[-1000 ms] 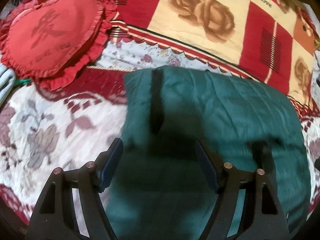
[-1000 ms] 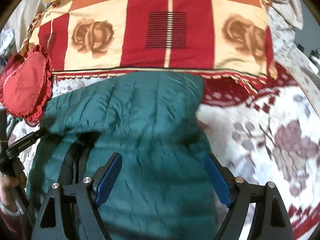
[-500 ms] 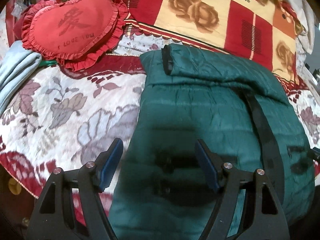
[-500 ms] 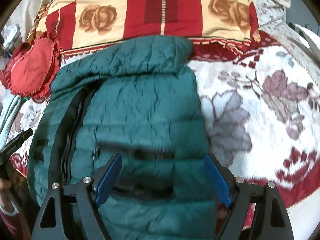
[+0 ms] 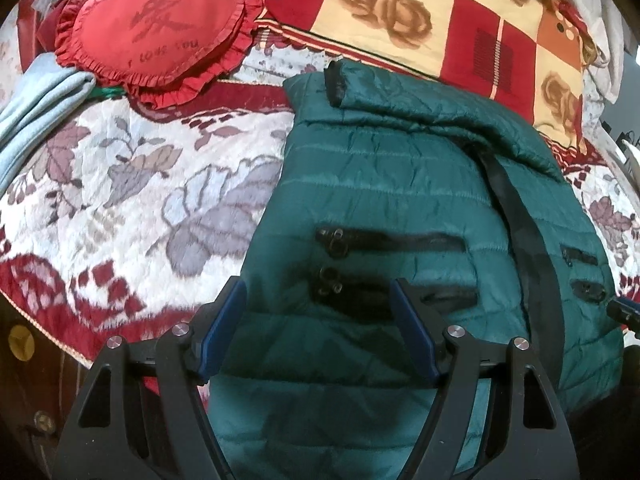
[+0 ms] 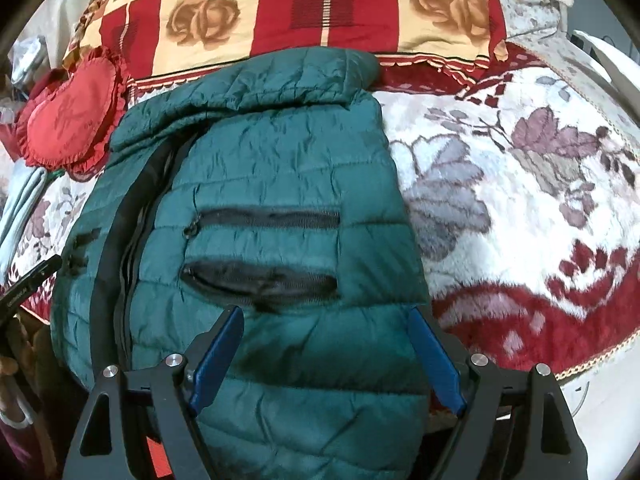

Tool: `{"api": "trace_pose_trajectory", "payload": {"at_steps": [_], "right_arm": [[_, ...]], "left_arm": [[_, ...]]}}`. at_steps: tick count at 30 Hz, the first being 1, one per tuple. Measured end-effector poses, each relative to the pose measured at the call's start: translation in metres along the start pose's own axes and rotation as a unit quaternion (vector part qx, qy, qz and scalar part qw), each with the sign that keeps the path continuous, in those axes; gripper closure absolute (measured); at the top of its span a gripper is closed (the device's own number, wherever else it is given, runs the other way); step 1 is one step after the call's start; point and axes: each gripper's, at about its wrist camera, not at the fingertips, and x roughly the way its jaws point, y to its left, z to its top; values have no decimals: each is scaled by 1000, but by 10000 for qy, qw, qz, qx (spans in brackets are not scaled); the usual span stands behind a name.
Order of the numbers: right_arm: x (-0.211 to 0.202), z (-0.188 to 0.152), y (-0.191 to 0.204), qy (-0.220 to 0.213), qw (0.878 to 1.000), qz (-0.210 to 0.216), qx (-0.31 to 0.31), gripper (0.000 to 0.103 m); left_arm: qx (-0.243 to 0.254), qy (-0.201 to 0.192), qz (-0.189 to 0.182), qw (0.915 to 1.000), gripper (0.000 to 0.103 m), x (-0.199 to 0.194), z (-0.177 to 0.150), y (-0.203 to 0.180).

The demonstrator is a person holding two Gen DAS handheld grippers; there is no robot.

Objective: Fold large clothes

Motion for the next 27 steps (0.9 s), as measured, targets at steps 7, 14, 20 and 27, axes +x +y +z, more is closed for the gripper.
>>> {"api": "trace_pose_trajectory", "payload": {"at_steps": [7, 14, 20, 27], "right_arm": [[-10, -13, -5, 12, 9999, 113, 88, 21], [-13, -29, -15, 186, 9996, 135, 170, 21], [-4, -38, -24, 358, 9974, 401, 471, 21], [5, -39, -28, 481, 9947, 746, 512, 20]], "left_arm": [[-151, 177, -153, 9996, 29, -5, -16, 19], [-665, 601, -673, 9937, 29, -6, -36, 54], [-976, 761, -677, 9900, 29, 1, -46, 74], [-973, 1217, -1176, 9808, 29, 13, -56, 65]]}}
